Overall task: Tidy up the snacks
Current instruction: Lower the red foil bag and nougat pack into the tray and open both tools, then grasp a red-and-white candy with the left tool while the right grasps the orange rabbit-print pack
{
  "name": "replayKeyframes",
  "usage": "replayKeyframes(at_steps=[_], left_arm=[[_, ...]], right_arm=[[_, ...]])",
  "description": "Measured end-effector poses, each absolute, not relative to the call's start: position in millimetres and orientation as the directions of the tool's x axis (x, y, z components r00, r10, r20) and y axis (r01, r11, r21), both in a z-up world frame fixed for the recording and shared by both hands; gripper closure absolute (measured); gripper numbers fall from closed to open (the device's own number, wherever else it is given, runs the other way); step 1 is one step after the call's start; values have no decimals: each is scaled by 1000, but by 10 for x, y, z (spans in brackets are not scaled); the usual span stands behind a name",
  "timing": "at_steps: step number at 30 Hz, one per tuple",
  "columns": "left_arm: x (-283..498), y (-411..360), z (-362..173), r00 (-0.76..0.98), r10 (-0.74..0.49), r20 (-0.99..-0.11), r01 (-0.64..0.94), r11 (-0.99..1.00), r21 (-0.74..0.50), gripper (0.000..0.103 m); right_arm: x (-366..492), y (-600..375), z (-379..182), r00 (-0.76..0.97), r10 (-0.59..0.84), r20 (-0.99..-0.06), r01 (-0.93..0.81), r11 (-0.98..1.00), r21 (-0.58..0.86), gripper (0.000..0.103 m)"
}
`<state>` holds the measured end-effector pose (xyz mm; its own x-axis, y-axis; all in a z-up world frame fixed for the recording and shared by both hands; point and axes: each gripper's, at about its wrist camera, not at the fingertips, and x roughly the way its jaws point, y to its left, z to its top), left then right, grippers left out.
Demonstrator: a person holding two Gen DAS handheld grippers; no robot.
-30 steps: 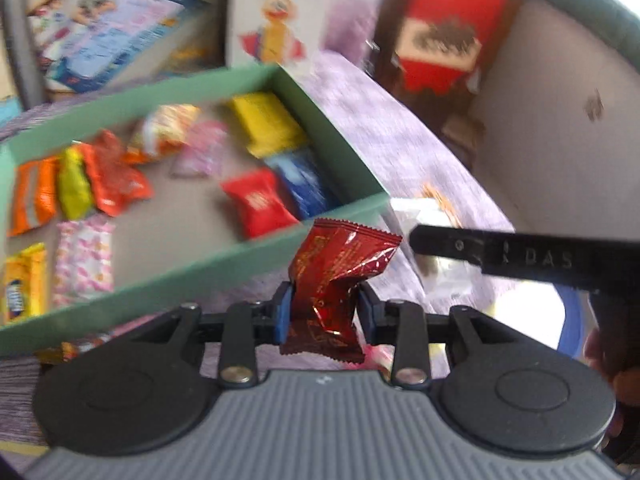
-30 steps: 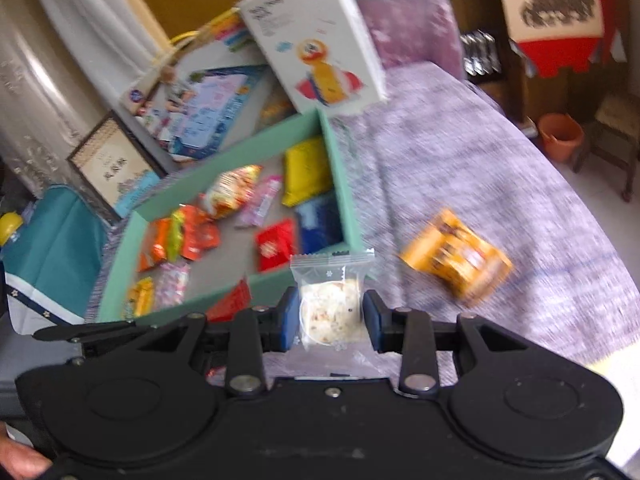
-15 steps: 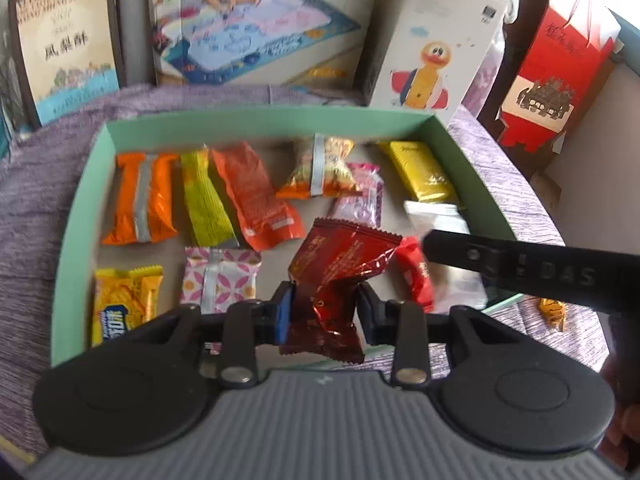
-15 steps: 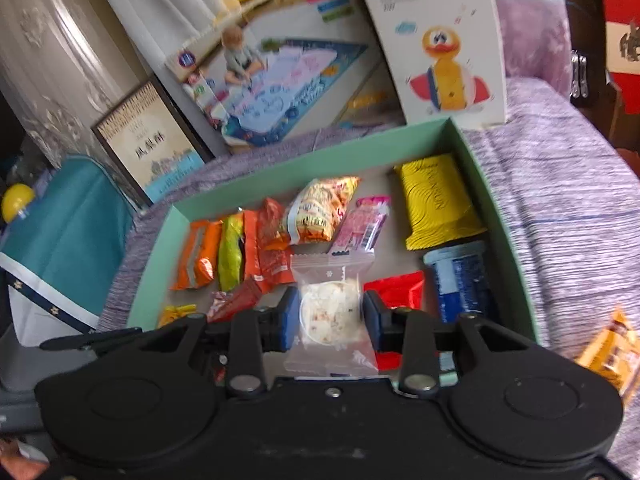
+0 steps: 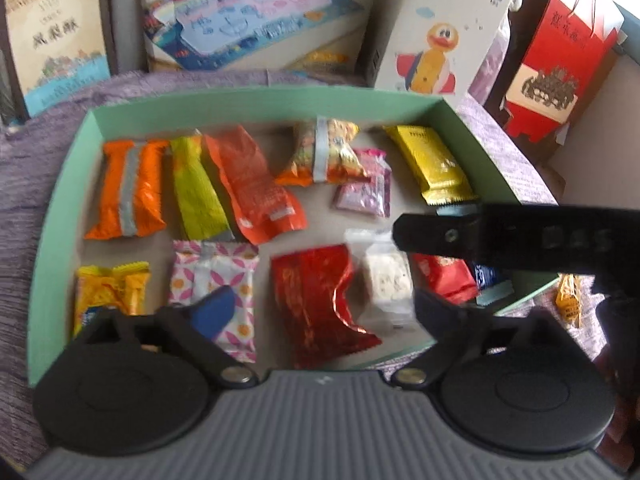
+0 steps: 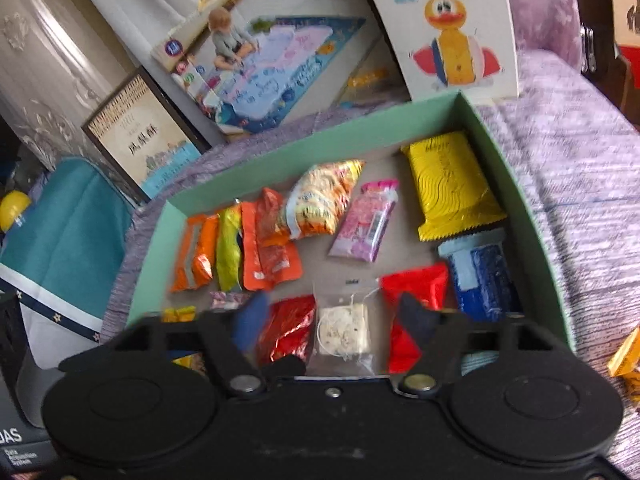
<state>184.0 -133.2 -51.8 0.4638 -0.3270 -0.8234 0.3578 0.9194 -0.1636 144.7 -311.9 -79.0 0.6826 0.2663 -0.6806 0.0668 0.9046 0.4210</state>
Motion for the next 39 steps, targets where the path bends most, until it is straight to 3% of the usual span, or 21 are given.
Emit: replayKeyframes(at_steps=[7, 21, 39], left_arm=[[1746, -1271, -345, 474, -317, -821, 314, 933, -179, 0], [1161, -1504, -38, 480, -324, -815, 374, 916, -144, 0], [437, -2208, -610, 286, -301, -910, 455, 878, -147, 0]], right_arm=[[1184, -3198, -592, 724, 257, -640, 59, 901, 429, 0], [425, -3531, -461, 749, 221, -624, 103, 892, 440, 0], [-362, -4194, -943, 733, 176, -657, 222, 852, 475, 0]])
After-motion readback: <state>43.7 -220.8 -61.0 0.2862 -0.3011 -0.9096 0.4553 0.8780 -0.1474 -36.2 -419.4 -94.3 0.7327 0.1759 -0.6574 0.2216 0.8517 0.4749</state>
